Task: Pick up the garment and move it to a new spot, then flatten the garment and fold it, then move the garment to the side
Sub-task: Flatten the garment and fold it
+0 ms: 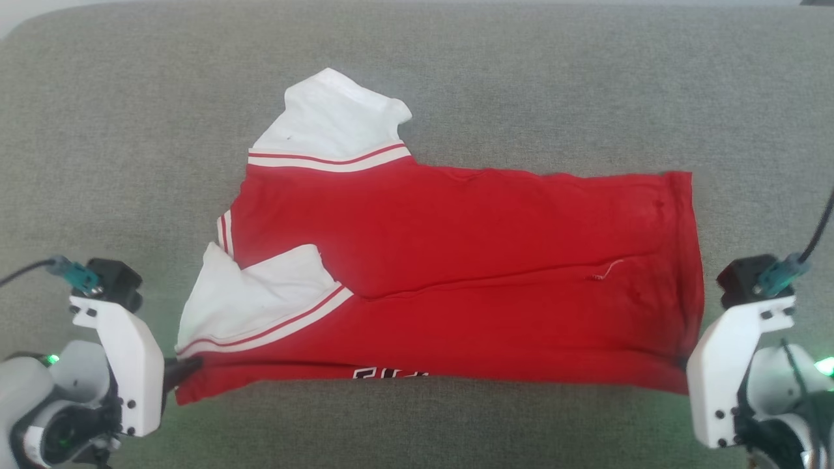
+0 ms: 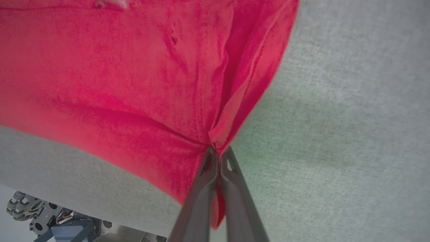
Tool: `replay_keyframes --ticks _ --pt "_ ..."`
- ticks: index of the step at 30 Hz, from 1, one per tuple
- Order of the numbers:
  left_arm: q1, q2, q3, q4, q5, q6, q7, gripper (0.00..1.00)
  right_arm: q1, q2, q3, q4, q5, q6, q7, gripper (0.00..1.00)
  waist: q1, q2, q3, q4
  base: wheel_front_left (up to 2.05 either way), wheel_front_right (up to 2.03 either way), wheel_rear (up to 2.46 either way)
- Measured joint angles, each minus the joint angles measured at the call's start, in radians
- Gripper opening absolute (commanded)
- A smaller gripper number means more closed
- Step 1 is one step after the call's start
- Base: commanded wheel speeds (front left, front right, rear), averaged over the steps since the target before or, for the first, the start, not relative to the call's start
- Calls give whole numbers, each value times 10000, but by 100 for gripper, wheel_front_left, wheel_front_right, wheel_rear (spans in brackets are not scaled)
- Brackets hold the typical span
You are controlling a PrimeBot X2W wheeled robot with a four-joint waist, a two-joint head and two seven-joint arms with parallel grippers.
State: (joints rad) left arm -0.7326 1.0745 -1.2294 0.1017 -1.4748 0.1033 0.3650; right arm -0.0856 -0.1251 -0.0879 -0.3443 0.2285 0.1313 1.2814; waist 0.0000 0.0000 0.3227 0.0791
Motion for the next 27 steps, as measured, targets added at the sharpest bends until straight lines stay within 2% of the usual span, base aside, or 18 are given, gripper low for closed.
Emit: replay_keyframes --ticks 2,4,5,6,7,8,9,13,16,22,25,27 --pt "105 -142 -50 117 6 -8 -36 0 128 84 40 173 -25 -2 -90 0 0 0 18 -28 0 0 0" --pt "187 -334 -59 353 31 -40 -102 27 167 174 132 439 -88 -2 -316 0 0 0 42 -70 0 0 0" --pt "199 -408 -71 477 31 -81 -102 36 165 209 188 568 -132 -2 -458 0 0 0 54 -93 0 0 0" --pt "199 -476 -77 596 44 -125 -102 48 159 242 209 711 -157 -2 -564 15 0 0 64 -116 0 0 0" --pt "199 -552 -82 713 71 -173 -104 86 141 268 249 859 -176 -2 -652 29 0 0 70 -144 0 0 0" --pt "199 -619 -82 832 71 -222 -104 100 129 276 301 965 -184 -2 -777 63 0 0 72 -168 0 0 0" --pt "200 -663 -82 918 71 -270 -104 100 110 276 374 1070 -198 -2 -890 100 0 1 66 -188 0 0 0" --pt "186 -734 -46 1053 71 -420 -107 100 -9 270 546 1296 -167 -2 -1220 100 0 1 -37 -247 0 0 0" --pt "112 -516 29 1024 113 -399 -136 100 -51 234 560 1223 -105 -2 -1427 100 0 0 -174 -288 0 0 0" --pt "-303 288 376 318 316 82 -174 100 -158 259 451 717 -8 -2 -2174 100 0 0 -437 -467 0 0 0" --pt "-603 652 598 -90 313 391 -104 100 -338 301 468 489 -40 -2 -2901 100 0 0 -497 -656 0 0 0" --pt "-881 907 794 -330 370 525 -82 100 -515 399 593 360 -169 -2 -3827 100 0 0 -514 -921 0 0 0"
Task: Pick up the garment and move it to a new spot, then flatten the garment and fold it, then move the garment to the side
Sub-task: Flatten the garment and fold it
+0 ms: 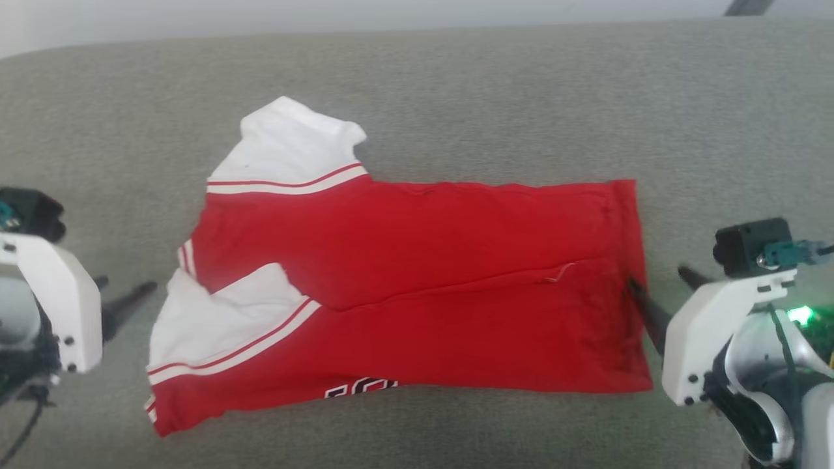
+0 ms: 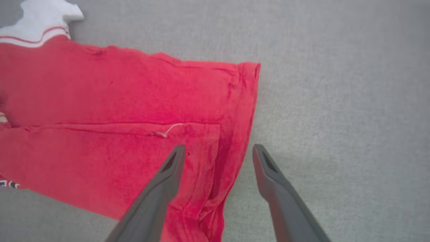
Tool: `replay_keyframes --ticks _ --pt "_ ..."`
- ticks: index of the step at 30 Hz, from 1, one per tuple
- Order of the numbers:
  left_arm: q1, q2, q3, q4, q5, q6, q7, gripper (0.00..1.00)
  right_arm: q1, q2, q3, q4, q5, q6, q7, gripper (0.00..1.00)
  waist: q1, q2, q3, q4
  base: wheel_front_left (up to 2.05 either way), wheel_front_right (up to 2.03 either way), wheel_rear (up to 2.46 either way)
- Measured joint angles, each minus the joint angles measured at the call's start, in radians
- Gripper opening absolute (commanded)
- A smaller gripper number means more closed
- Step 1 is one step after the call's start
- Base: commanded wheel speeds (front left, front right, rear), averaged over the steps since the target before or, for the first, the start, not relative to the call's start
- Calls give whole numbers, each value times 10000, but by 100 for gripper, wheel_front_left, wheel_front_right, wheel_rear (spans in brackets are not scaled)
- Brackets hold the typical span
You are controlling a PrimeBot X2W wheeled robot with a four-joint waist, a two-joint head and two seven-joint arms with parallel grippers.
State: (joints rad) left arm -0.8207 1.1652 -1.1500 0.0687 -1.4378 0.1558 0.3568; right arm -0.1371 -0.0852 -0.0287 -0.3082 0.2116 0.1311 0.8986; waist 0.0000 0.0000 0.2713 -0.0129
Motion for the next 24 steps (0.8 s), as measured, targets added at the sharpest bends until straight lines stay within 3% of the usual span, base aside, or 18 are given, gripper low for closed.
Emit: replay_keyframes --ticks 5,13,16,24 --pt "-631 19 309 13 182 -10 94 100 -375 127 334 -54 -466 0 -2125 100 0 0 24 -572 0 0 0" --pt "-1962 -336 685 1189 892 -828 213 100 -840 316 644 802 -1053 0 -5682 100 0 0 342 -1682 0 0 0" --pt "-2410 -487 769 1831 1147 -1200 276 100 -906 326 888 1258 -715 0 -6493 100 0 0 548 -2087 0 0 0" --pt "-3467 -1009 786 3659 1616 -2243 633 100 -1034 334 1444 2104 -280 0 -7315 100 0 0 1305 -2848 0 0 0"
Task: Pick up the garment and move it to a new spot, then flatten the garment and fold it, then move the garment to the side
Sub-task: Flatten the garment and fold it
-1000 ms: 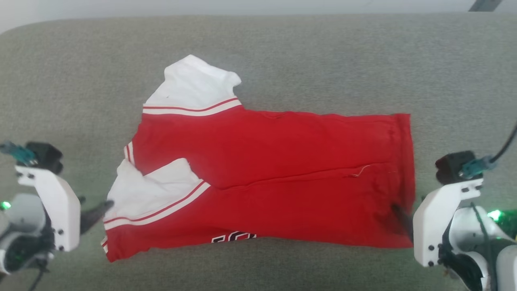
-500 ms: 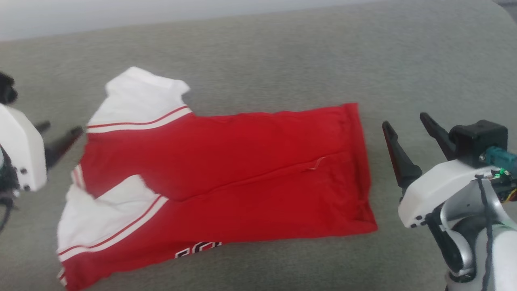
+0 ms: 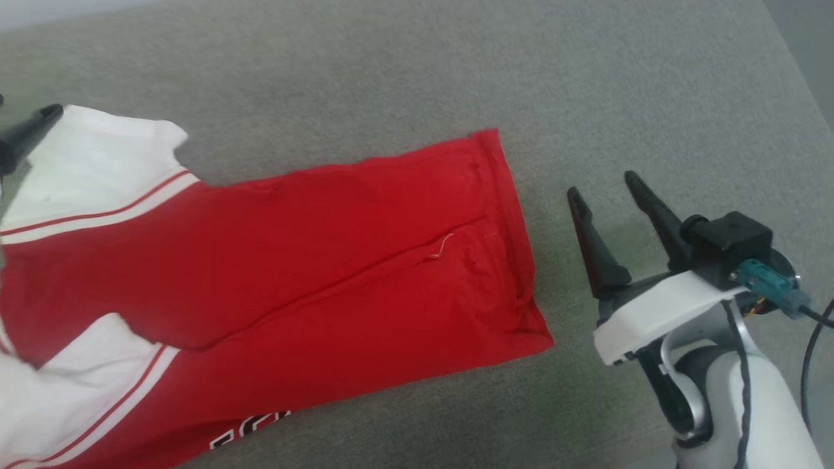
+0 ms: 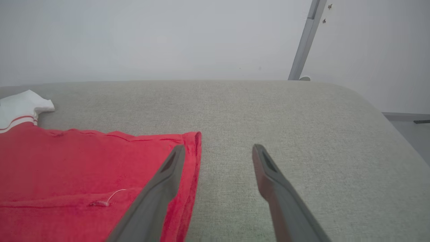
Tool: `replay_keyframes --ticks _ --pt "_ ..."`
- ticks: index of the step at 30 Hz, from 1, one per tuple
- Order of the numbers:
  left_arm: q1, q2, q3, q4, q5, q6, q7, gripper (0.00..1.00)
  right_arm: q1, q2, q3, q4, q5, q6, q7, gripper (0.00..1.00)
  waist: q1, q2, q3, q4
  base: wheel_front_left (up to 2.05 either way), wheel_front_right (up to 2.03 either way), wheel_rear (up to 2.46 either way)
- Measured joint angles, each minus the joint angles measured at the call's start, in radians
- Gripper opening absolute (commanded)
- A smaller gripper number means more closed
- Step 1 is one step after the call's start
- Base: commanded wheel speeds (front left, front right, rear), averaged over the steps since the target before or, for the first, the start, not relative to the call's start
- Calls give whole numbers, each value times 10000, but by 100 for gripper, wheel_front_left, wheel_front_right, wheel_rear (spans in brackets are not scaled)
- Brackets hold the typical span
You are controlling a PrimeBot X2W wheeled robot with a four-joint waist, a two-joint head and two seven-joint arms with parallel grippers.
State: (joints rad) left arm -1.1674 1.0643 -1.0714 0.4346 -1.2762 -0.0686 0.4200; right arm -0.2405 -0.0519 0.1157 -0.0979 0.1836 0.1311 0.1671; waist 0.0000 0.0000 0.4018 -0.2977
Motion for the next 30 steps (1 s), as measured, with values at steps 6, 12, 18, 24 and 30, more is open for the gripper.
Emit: replay_keyframes --ticks 6,12,18,24,30 --pt "-382 -389 -178 1034 119 -242 667 100 -146 8 378 209 188 0 90 100 0 0 443 -235 0 0 0" --pt "-644 -796 -456 2010 257 -431 1275 100 -344 8 719 278 364 0 593 100 0 0 826 -327 0 0 0" --pt "-1073 -1223 -462 2842 123 -508 1839 0 -898 10 894 339 667 0 1461 100 0 0 1104 -281 0 0 0" --pt "-1525 -1687 -523 3294 127 -566 2046 0 -2001 8 788 813 773 -2 2940 100 0 0 1312 -62 0 0 0" --pt "-1885 -2080 -639 3396 253 -625 1967 0 -3401 8 729 1615 746 0 4882 100 0 0 1482 236 0 0 0"
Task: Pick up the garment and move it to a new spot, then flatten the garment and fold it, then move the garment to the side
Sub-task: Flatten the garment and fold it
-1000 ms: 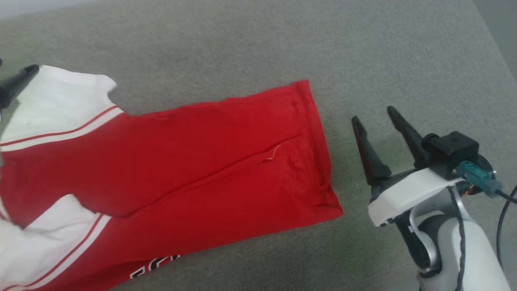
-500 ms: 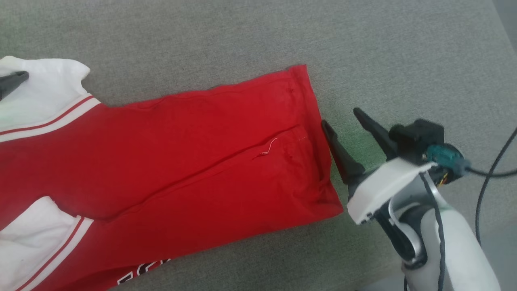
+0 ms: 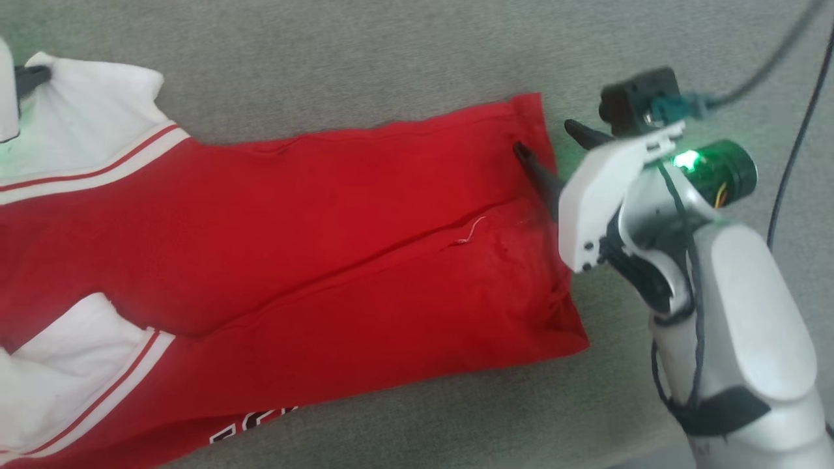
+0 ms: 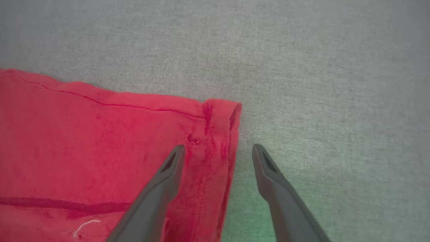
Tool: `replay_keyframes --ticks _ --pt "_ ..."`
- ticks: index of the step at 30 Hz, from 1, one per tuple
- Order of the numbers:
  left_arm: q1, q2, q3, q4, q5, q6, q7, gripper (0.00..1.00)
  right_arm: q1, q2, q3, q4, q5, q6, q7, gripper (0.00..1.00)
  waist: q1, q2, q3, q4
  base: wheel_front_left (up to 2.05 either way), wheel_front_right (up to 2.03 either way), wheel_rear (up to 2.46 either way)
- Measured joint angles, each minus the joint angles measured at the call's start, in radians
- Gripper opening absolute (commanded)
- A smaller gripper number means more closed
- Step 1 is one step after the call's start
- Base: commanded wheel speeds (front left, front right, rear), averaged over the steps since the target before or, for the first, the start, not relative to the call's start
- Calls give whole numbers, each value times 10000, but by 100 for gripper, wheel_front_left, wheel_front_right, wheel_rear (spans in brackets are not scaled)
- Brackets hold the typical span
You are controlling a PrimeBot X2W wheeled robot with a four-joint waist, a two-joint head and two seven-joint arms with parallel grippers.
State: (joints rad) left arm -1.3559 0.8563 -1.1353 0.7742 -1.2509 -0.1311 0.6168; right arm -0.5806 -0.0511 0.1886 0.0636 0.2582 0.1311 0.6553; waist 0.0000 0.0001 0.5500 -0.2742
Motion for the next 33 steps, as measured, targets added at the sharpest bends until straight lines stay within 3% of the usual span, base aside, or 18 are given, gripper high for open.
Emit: replay_keyframes --ticks 9,10,11,13,23,33 --pt "-204 -355 -226 -119 29 -8 -385 0 -1351 -10 -38 1473 729 -2 2408 100 0 0 118 410 0 0 0" --pt "-209 -384 -244 -117 27 -8 -458 0 -1430 -27 -67 1553 767 -2 2516 87 0 0 114 453 0 0 0" --pt "-226 -401 -280 -115 35 -8 -531 0 -1489 -27 -94 1626 769 -2 2564 49 0 0 108 493 0 0 0" --pt "-241 -464 -343 -117 36 -8 -633 0 -1584 -27 -100 1707 619 -2 2732 0 0 0 66 568 0 0 0" --pt "-261 -644 -688 -468 19 -6 -892 0 -1295 6 -334 1338 75 -2 2755 0 0 0 -469 976 0 0 0" --pt "-171 -387 -911 -1578 -161 -6 -826 0 -261 -213 -616 194 -207 0 2834 0 0 0 -1349 1459 0 0 0"
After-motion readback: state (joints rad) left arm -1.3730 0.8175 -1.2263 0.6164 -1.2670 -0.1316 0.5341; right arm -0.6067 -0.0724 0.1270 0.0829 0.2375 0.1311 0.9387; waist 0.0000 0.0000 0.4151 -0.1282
